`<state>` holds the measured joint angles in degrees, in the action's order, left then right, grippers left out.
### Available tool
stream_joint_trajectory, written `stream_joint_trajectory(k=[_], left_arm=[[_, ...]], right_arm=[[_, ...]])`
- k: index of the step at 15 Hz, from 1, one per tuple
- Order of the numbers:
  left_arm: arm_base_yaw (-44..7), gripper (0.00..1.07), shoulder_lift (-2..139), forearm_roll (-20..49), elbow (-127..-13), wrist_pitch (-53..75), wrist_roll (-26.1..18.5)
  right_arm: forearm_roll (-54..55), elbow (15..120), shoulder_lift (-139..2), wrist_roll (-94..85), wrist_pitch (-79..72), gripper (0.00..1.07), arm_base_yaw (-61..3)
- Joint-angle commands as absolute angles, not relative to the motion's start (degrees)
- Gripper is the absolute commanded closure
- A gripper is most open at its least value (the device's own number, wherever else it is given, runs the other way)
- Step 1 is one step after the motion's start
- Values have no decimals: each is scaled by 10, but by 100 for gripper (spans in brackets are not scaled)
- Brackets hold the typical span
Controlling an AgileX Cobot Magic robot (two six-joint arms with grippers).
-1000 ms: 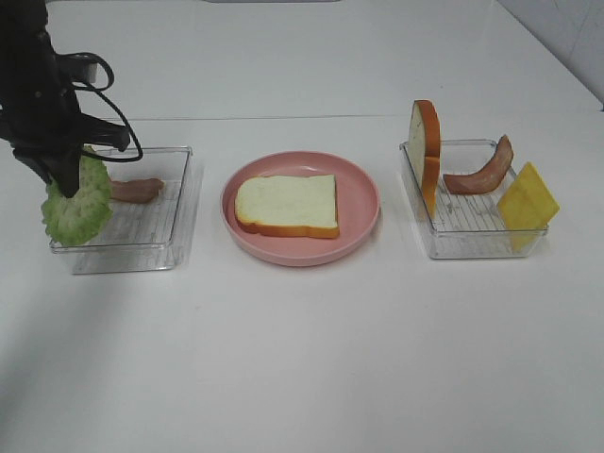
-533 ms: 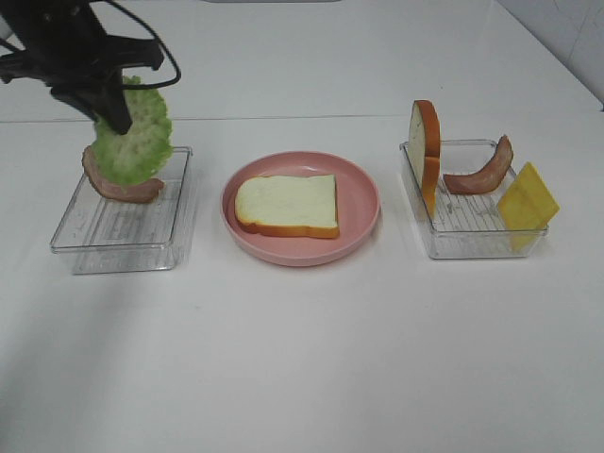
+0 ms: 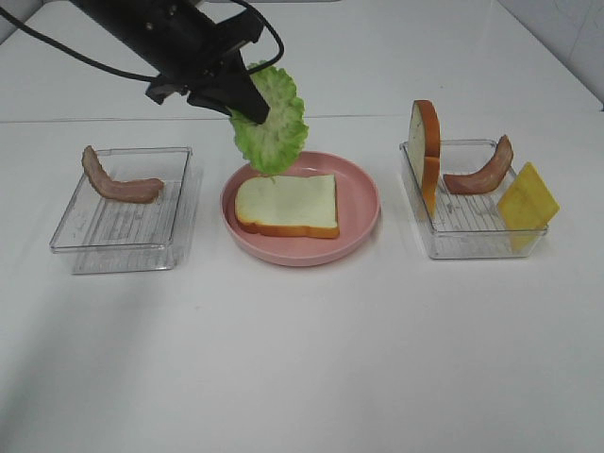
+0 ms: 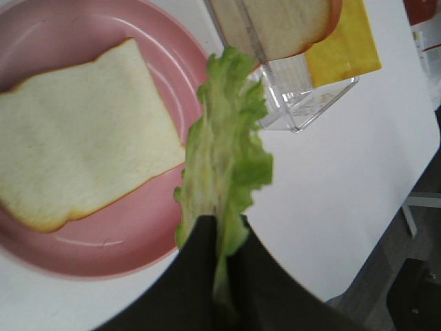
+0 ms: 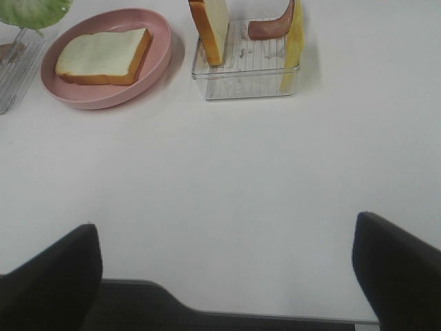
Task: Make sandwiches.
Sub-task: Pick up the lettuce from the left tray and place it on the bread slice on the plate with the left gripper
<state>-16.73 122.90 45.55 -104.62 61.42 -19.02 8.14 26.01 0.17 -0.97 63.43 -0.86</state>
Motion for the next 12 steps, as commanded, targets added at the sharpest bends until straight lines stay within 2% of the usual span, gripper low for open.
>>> stream_joint_trajectory(k=[1,5,9,12], left_arm=[[-174,107,1273,493,-1078,617,-209],[-197,107,1361,518,-1180,662,-205],[-204,107,1416,555,-1218,662,-202],[-198,107,1441,544,-1218,669,-197]], right_arm=[[84,258,19,-15,630,14,-7],[84,258,19,-15,630,14,-7],[84,258,19,-15,630,14,-7],[84,258,19,-15,630,14,-7]])
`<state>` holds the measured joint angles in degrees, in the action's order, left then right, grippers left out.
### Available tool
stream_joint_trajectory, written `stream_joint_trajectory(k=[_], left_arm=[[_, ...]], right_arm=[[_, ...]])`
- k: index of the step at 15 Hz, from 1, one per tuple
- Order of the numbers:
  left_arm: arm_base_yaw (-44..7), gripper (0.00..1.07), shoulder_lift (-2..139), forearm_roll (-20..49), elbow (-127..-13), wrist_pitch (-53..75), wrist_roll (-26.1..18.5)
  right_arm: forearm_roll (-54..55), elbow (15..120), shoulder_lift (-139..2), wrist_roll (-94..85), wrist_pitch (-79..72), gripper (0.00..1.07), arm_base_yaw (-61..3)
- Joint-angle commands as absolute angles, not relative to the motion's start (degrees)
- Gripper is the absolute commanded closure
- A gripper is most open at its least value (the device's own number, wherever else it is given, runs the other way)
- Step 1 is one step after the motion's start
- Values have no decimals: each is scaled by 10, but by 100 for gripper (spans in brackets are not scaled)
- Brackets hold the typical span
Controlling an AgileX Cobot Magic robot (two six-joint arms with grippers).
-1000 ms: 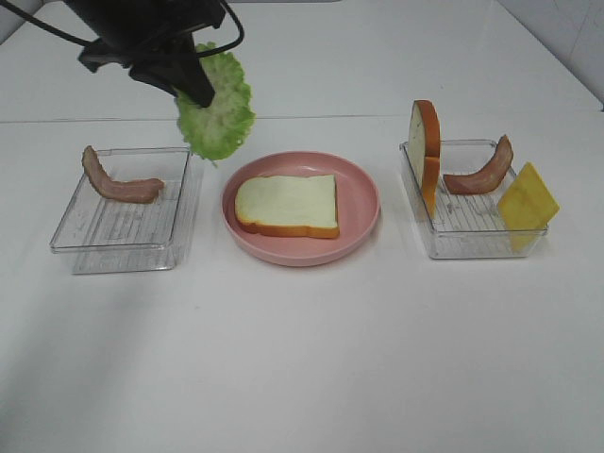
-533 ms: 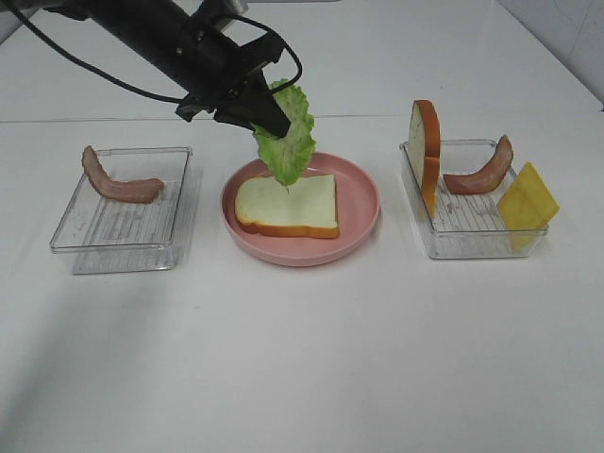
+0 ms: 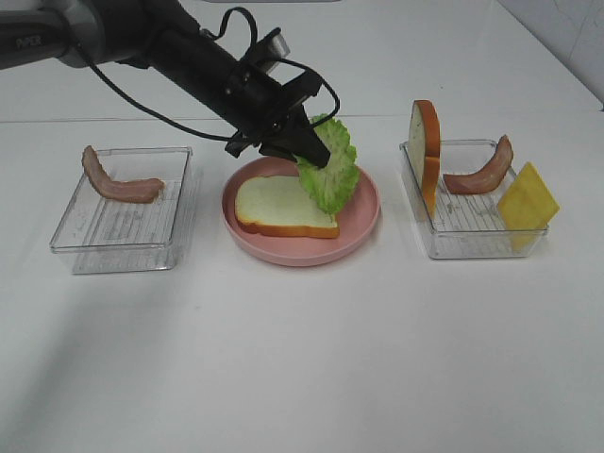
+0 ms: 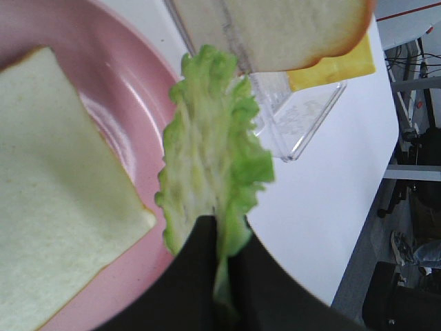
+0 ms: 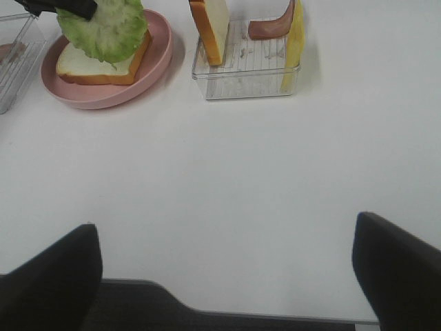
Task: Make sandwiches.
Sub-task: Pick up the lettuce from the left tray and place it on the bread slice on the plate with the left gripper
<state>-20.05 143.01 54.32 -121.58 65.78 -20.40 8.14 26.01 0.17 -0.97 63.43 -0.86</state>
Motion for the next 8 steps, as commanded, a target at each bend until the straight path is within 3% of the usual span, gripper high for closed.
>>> stream_joint_trajectory(k=[1,6,8], left_arm=[[-198,107,1441,536,-1218,669,-194],[-193,107,1441,446,-1223,658,-172],[-193,107,1441,440,-1223,627,-172]], right_arm=[[85,258,19,-15,630,14,-7],[85,258,19,-15,630,14,-7],[85,258,19,-15,630,14,-7]])
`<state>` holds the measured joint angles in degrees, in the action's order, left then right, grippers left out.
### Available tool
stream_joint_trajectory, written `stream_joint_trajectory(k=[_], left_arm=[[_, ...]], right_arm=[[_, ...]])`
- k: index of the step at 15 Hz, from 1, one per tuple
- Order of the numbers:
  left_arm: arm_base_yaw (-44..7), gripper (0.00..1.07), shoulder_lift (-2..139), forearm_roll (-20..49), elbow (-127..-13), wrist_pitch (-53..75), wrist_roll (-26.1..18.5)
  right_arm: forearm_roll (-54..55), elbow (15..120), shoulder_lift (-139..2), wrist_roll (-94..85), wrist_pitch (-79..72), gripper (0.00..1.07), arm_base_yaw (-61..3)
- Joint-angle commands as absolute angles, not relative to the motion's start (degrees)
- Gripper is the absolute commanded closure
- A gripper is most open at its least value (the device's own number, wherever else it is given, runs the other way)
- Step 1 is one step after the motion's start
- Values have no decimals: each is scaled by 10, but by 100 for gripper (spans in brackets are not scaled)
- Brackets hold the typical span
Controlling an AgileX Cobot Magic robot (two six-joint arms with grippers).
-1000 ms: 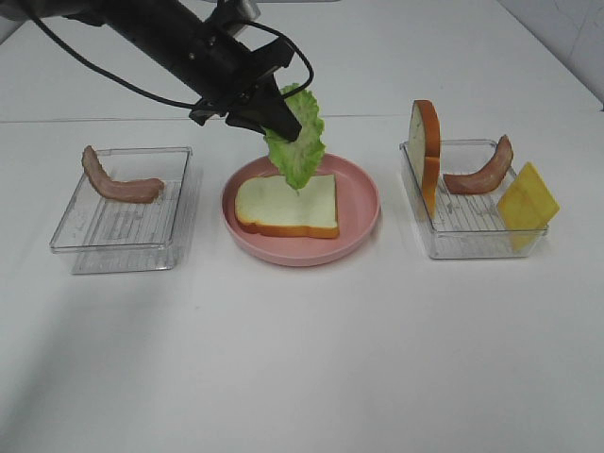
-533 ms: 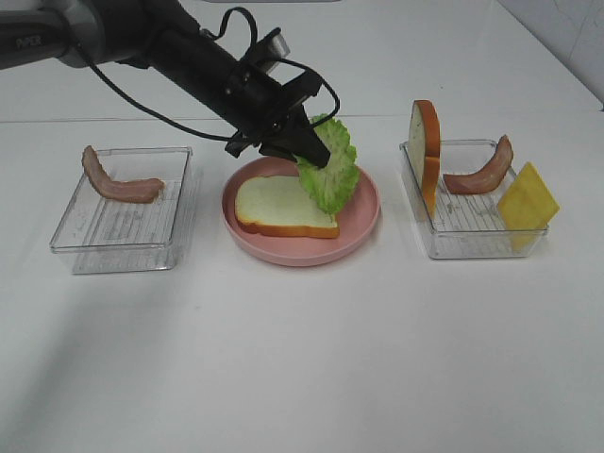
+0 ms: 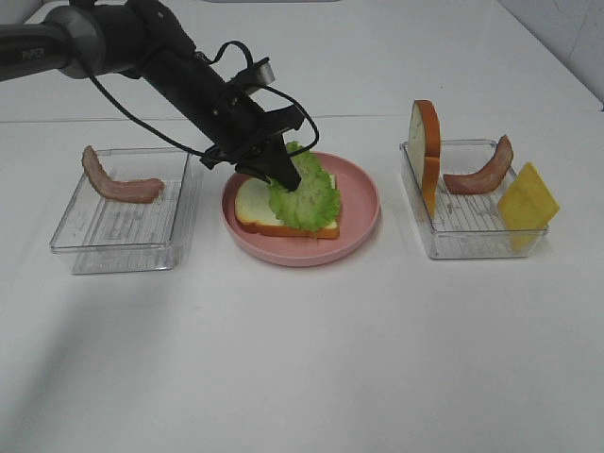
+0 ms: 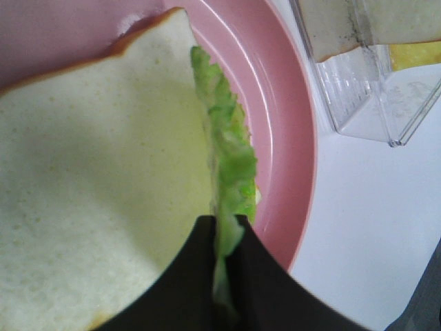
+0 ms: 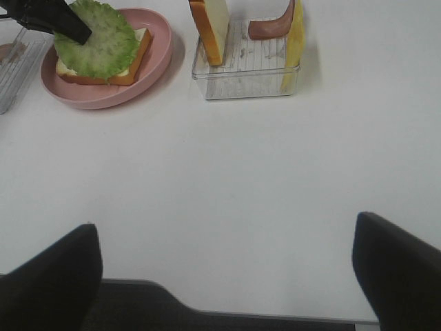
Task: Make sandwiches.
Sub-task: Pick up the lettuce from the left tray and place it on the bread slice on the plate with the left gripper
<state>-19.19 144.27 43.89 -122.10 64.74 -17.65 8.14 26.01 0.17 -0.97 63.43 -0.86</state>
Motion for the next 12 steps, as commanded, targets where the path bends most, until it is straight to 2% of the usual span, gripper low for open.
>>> stream_joint_trajectory(k=[1,8,10,11,12], left_arm=[[-193,107,1441,440,-1223,622,-172],[-195,107,1441,412,-1223,626,-172],[-195,99,1440,406,-1223,626,-171],[-195,87,1440,400,-1228,626,-171],[-196,61,1439,386,-1246,627,-157]], right_arm=[[85,258,19,-15,630,14,-7],[85,258,19,-15,630,14,-7],[85,258,19,-15,630,14,-7],[85,258,19,-15,630,14,-7],[85,258,19,-15,630,14,-7]])
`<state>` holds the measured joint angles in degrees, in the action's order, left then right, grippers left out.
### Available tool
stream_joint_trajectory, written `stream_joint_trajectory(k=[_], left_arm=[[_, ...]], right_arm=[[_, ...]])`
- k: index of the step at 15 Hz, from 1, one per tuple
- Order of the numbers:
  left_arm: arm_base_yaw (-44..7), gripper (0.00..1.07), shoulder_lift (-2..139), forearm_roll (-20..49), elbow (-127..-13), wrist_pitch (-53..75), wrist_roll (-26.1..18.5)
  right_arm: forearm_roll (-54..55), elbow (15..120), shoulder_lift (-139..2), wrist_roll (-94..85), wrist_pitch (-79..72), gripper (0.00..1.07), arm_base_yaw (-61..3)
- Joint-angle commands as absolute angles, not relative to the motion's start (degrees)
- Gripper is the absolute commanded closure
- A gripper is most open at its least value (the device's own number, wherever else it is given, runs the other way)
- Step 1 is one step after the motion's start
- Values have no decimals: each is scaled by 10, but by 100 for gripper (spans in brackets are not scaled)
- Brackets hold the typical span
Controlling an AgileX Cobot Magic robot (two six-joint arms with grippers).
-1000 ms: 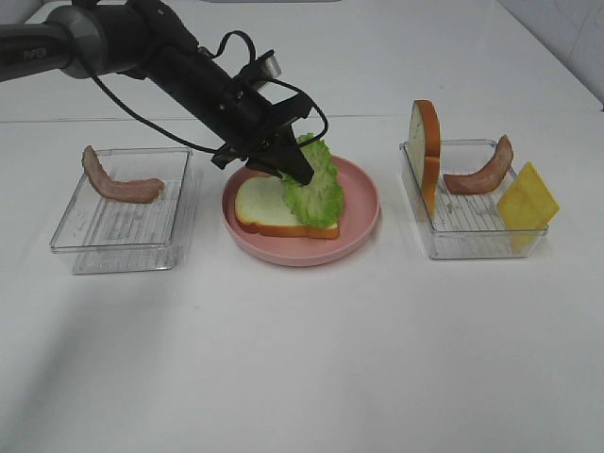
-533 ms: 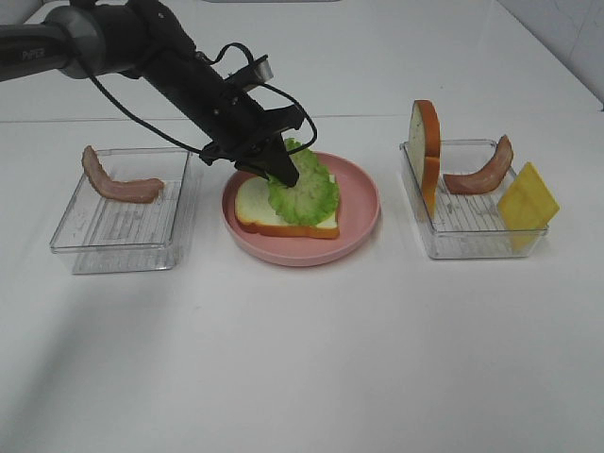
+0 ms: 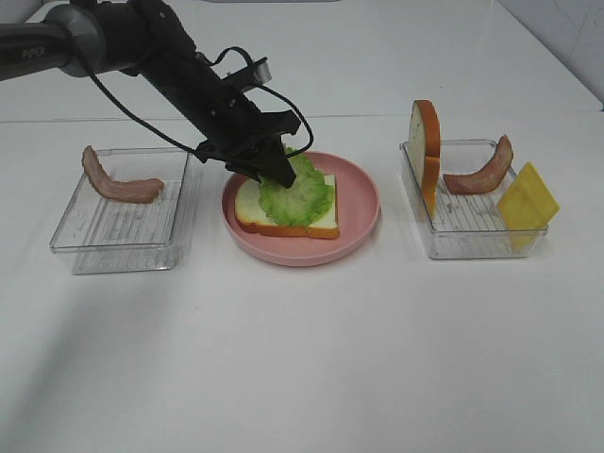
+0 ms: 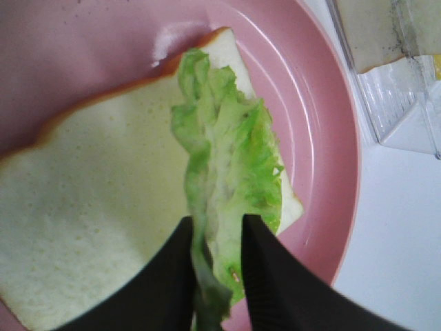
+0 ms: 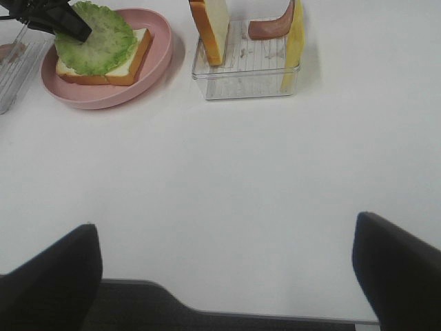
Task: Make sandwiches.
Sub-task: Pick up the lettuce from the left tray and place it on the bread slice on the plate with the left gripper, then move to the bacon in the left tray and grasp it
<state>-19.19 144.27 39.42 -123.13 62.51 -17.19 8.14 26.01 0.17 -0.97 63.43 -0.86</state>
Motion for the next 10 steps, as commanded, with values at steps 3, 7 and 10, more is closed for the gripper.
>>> stream_joint_trajectory(k=[3,7,10], left_arm=[[-201,36,1439,304,-1299,658,-79],[-214,26,1403,129,-1381,756,3],[-214,26,1342,66,-1367,756,53]], right_arm=[[85,258,19,-15,630,14,-7],[85,258,19,-15,630,14,-7],[85,258,19,-15,630,14,-7]])
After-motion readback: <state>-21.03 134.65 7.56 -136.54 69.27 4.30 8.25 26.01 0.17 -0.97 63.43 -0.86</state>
